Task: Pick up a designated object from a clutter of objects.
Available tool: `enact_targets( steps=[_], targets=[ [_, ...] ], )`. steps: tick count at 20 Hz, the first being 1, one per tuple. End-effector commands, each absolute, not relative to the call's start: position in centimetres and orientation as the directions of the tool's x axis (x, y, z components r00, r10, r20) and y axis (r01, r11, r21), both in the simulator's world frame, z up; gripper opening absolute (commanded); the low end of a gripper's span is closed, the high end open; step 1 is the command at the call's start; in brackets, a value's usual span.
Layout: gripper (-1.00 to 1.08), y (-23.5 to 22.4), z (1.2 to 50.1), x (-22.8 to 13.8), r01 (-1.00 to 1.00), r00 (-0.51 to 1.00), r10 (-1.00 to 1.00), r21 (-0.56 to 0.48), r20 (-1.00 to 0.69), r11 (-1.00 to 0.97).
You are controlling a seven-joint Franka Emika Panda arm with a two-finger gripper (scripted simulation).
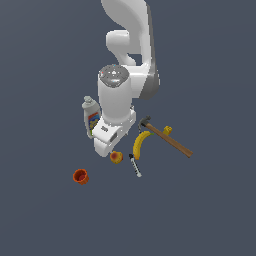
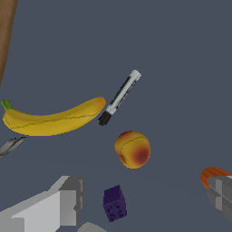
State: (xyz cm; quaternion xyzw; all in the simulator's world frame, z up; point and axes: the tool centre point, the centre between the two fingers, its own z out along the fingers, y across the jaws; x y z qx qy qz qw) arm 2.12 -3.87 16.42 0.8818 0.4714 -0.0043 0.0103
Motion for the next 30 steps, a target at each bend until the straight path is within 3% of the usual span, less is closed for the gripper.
enact_targets(
  steps=[1, 17, 30],
  targets=[
    [1.0, -4.1, 15.4, 2.1, 0.866, 0.5, 0.866, 0.012, -0.018, -0.5],
    [1.0, -5.2, 9.9, 1.3, 0.988, 0.152, 0.988, 0.001, -0.006, -0.152],
    [1.0, -5.4, 8.5, 1.0, 0.998, 0.063, 0.998, 0.0, 0.0, -0.063]
  ],
)
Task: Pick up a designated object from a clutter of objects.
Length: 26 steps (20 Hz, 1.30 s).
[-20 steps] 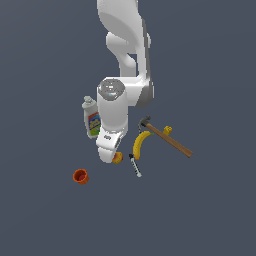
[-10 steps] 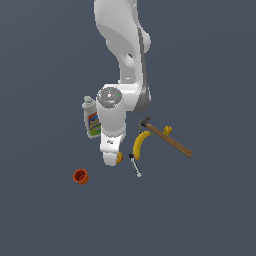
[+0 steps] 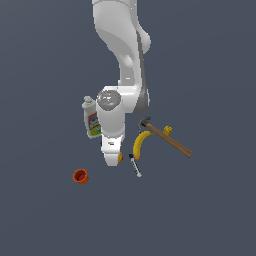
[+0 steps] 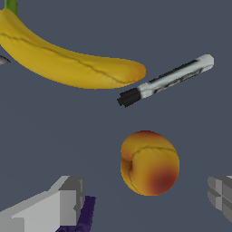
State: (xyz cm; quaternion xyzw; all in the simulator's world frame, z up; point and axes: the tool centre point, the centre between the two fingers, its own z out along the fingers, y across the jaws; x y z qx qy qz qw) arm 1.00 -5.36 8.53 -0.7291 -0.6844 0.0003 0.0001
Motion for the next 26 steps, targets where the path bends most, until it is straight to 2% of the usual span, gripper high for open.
enact_targets(
  steps=[1, 18, 19, 26],
  targets=[
    [1.0, -5.4, 8.5, 1.0, 0.998, 0.063, 0.998, 0.0, 0.0, -0.063],
    [1.0, -5.3, 3.5, 1.0, 0.998, 0.058, 0.998, 0.0, 0.0, -0.058],
    [-1.0, -5.3, 3.5, 1.0, 0.998, 0.058, 0.998, 0.0, 0.0, -0.058],
    [-1.0, -5.3, 3.5, 1.0, 0.998, 0.058, 0.998, 0.0, 0.0, -0.058]
  ],
)
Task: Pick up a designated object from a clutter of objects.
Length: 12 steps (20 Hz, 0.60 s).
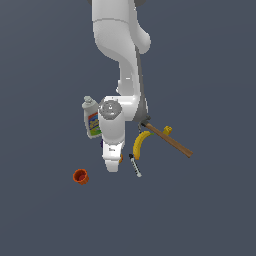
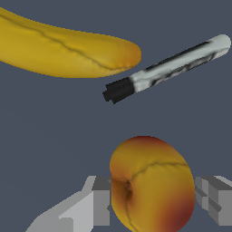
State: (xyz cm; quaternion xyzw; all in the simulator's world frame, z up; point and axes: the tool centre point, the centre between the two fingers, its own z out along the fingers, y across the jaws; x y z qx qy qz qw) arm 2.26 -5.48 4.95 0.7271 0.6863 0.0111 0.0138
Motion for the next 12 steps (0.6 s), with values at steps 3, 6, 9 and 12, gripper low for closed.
enact_targets(
  steps=[3, 6, 9, 12],
  targets=[
    [-1.0, -5.4, 4.8, 2.2, 0.998, 0.057, 0.998, 0.032, -0.003, -0.057],
    [-1.0, -5.3, 5.1, 2.2, 0.998, 0.057, 0.998, 0.032, -0.003, -0.057],
    [-1.0, -5.0, 5.8, 2.1, 0.998, 0.057, 0.998, 0.032, -0.003, -0.057],
    [-1.0, -4.5, 7.0, 2.1, 0.998, 0.057, 0.998, 0.031, -0.003, -0.057]
  ],
)
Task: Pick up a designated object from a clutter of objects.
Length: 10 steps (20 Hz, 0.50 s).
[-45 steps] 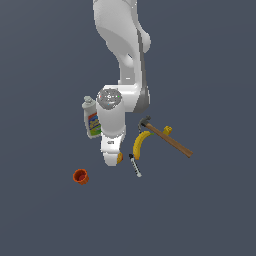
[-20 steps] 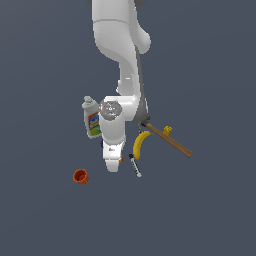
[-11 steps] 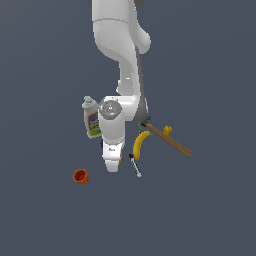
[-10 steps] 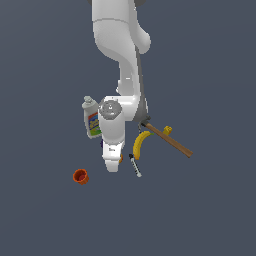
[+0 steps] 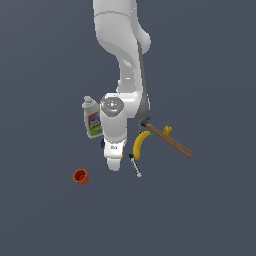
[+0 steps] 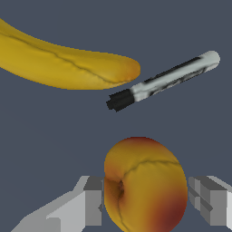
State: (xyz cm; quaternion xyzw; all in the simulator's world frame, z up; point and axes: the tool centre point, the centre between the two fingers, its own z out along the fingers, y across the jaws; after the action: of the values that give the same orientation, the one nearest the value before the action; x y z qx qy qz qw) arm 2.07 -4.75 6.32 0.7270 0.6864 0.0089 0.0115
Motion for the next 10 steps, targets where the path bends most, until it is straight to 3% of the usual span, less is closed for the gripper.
enact_targets(
  steps=[1, 10],
  targets=[
    [-1.0, -4.2, 7.5, 2.1, 0.998, 0.057, 0.998, 0.03, -0.003, -0.057],
    [-1.0, -1.2, 14.5, 2.2, 0.998, 0.056, 0.998, 0.023, -0.003, -0.056]
  ],
)
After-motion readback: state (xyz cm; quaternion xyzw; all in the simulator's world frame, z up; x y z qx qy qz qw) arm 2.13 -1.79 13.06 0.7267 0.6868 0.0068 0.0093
